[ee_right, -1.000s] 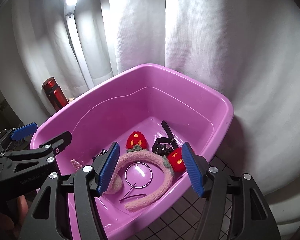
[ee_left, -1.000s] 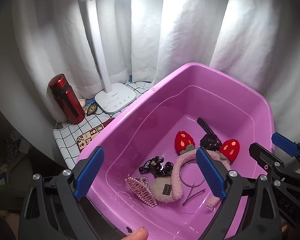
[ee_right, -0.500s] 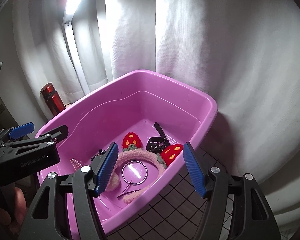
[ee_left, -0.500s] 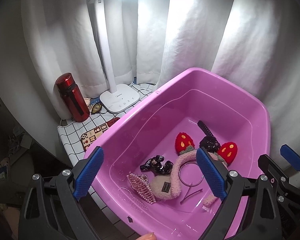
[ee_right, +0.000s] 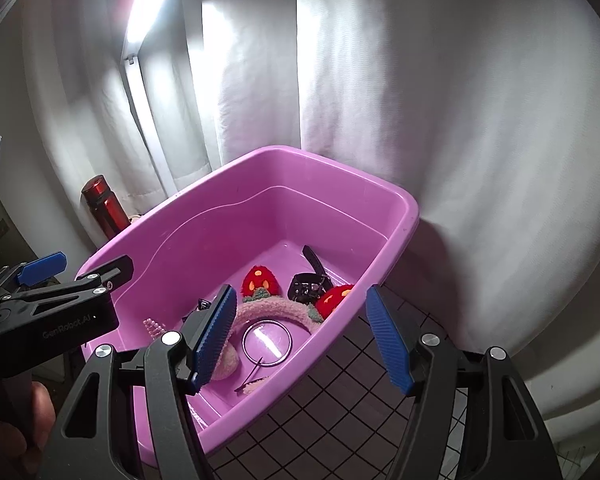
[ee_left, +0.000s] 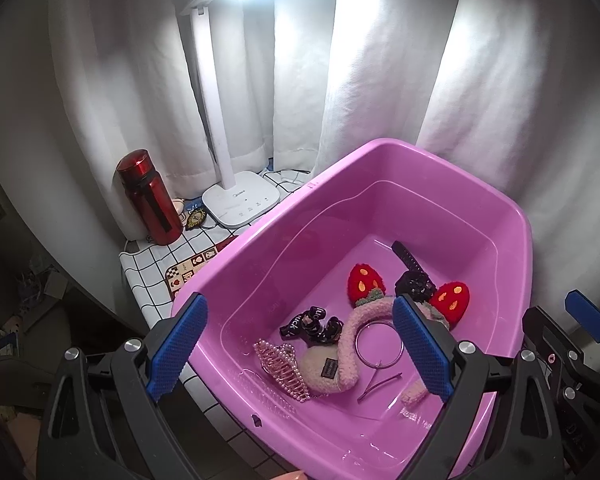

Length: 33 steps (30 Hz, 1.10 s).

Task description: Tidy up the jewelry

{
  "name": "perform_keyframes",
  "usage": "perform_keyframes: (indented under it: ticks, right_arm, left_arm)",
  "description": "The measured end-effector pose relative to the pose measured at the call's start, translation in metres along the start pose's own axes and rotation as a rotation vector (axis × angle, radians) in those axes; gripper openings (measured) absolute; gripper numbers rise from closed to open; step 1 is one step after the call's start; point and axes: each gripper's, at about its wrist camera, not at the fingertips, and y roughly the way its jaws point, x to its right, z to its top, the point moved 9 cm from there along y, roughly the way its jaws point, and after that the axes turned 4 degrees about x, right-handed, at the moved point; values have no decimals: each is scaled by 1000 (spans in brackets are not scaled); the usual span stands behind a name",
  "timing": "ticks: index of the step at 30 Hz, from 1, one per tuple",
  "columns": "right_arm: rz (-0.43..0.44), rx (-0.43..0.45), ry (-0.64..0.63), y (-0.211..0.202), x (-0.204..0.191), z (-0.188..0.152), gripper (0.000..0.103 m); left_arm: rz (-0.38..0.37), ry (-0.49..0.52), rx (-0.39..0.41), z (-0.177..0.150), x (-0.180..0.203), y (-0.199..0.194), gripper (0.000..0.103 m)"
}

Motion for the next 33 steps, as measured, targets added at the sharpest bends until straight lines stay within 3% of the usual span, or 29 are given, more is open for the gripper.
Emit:
perform_keyframes:
  ticks: [33]
  right_arm:
    - [-4, 12, 0, -20, 10, -9, 64]
  left_arm:
    - [-9, 6, -2, -11, 9, -15, 92]
